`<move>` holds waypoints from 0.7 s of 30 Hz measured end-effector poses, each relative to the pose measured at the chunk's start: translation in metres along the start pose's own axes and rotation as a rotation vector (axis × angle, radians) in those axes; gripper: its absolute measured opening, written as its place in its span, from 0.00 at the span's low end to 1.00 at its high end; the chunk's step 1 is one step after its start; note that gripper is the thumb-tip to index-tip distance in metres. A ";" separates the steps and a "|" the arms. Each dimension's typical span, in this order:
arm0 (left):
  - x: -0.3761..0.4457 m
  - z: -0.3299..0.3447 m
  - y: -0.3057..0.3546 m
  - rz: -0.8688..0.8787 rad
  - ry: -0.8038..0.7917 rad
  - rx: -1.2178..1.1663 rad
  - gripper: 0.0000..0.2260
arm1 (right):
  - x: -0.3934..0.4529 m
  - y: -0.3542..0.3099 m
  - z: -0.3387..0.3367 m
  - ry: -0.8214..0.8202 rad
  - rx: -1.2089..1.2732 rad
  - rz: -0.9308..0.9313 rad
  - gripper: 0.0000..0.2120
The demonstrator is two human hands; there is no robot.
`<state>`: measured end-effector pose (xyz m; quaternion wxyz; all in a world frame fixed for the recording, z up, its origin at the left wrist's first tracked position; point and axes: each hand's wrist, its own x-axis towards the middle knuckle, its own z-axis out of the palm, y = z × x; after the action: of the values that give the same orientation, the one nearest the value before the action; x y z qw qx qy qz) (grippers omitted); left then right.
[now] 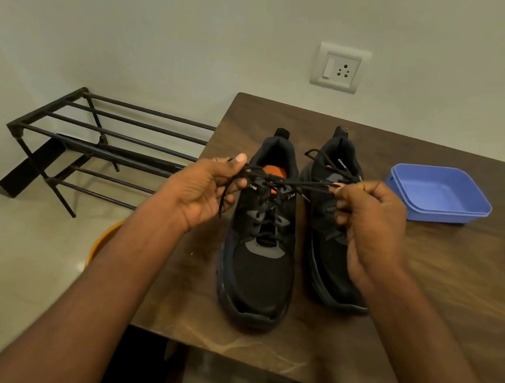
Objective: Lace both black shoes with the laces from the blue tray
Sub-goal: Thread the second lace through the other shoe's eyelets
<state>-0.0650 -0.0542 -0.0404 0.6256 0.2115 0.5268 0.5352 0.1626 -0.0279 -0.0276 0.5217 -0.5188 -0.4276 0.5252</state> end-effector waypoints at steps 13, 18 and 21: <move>0.015 0.007 -0.018 -0.105 0.244 -0.195 0.07 | -0.001 0.002 0.000 0.150 -0.174 0.038 0.15; 0.018 0.009 -0.022 -0.063 0.271 -0.231 0.09 | 0.002 0.004 0.000 0.172 -0.199 0.016 0.17; 0.016 0.012 -0.022 -0.040 0.269 -0.221 0.09 | 0.000 0.005 0.000 0.194 -0.206 0.038 0.17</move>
<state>-0.0470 -0.0438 -0.0616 0.5794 0.0574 0.5479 0.6006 0.1621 -0.0287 -0.0329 0.4946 -0.6260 -0.4168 0.4355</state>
